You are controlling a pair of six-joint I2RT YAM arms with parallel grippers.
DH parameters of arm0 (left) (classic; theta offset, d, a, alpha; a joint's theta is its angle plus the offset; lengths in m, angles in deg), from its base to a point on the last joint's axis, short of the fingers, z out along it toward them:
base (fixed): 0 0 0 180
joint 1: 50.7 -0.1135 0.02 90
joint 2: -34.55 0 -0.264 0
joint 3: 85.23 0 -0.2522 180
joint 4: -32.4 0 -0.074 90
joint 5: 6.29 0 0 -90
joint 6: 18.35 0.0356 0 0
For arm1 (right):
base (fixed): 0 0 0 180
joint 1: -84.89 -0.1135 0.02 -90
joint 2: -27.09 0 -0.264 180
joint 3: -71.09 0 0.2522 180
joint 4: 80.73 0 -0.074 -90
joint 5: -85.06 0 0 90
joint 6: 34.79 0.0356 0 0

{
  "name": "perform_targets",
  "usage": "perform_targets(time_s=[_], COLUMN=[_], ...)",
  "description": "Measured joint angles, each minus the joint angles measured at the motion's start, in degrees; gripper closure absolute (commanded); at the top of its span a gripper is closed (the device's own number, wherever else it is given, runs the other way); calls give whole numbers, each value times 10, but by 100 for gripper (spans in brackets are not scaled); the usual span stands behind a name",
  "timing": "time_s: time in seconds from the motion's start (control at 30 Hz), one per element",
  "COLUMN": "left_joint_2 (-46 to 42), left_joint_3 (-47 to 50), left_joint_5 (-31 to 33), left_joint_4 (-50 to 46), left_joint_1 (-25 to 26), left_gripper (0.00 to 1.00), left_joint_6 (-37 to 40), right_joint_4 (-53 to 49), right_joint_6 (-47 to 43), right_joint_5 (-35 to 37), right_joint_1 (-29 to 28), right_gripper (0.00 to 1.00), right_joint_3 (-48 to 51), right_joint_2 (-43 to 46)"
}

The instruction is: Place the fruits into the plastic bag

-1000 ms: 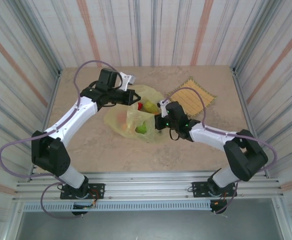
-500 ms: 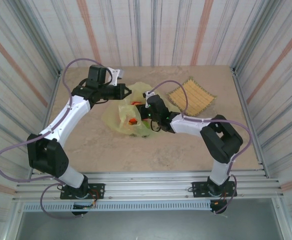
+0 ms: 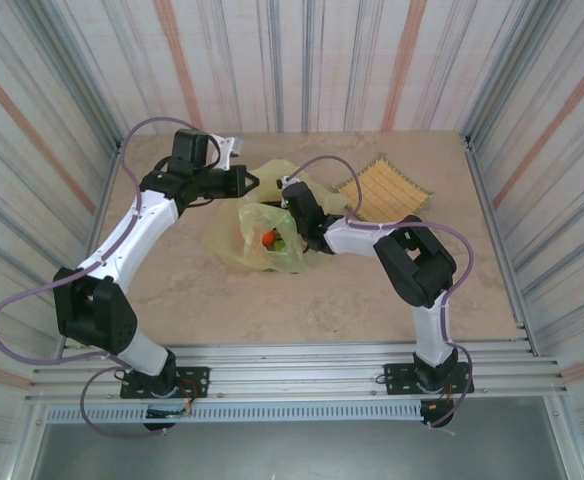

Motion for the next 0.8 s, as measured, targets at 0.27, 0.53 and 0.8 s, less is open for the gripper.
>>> perform_targets(time_s=[0.27, 0.53, 0.8], left_joint_2=[0, 0, 0], left_joint_3=[0, 0, 0], left_joint_5=[0, 0, 0], left_joint_4=[0, 0, 0], left_joint_1=[-6, -7, -10], left_gripper=[100, 100, 100], left_joint_6=[-10, -10, -10], right_joint_4=[-4, -31, -106], right_joint_6=[-4, -23, -76], right_joint_5=[-19, -30, -8], right_joint_1=[10, 10, 9], right_gripper=[9, 7, 9], right_joint_3=[4, 38, 69], right_joint_2=[7, 72, 149])
